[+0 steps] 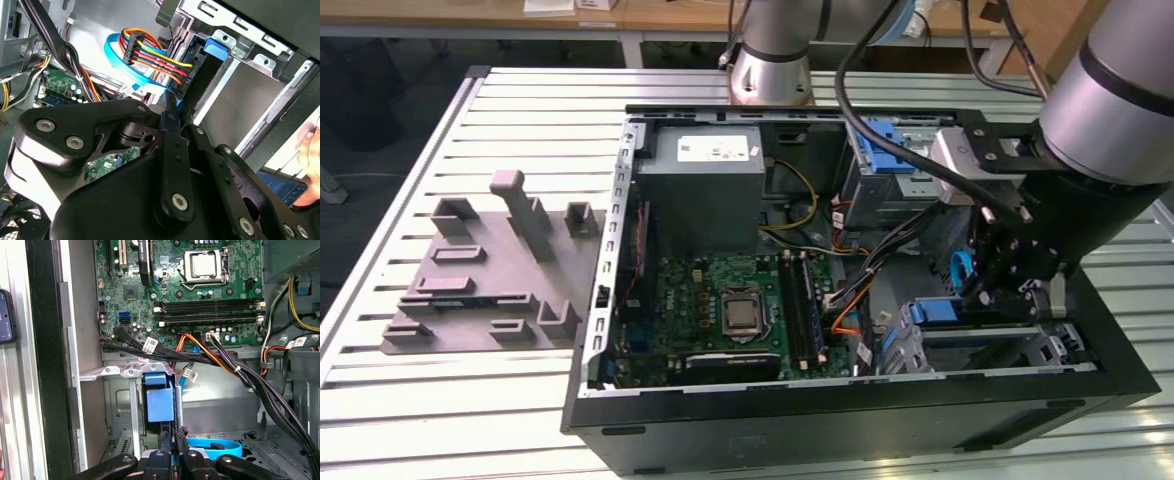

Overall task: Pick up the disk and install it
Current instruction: 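Insert the second disk wire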

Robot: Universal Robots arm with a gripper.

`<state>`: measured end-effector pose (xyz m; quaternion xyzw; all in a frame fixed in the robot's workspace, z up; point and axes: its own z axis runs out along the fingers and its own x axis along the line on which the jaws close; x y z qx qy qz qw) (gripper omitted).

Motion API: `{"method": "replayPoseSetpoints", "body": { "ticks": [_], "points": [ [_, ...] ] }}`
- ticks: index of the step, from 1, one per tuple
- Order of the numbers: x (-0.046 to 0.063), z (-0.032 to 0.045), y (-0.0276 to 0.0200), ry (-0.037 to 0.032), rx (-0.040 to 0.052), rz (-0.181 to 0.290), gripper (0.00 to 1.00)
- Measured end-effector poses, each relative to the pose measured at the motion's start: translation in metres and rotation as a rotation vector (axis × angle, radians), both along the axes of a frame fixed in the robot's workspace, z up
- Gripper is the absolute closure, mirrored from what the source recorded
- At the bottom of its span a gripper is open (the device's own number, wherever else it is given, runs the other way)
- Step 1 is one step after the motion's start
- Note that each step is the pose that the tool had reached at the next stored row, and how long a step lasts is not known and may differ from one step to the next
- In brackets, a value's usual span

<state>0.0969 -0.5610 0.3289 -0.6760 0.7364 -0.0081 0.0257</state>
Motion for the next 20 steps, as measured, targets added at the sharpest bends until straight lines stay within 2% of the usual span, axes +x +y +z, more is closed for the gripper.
{"method": "replayPoseSetpoints", "body": {
  "ticks": [8, 10, 13, 14, 20],
  "points": [
    [0.000, -0.0005, -0.0001, 0.0001, 0.0005, 0.000, 0.83],
    [0.000, 0.0001, -0.0001, 0.0000, 0.0004, 0.000, 0.71],
    [0.000, 0.0032, -0.0001, 0.0000, 0.0003, 0.000, 0.65],
    [0.000, 0.0046, -0.0001, 0.0001, 0.0003, 0.000, 0.59],
    [0.000, 0.0141, -0.0001, 0.0011, 0.0003, 0.000, 0.59]
  ]
}}
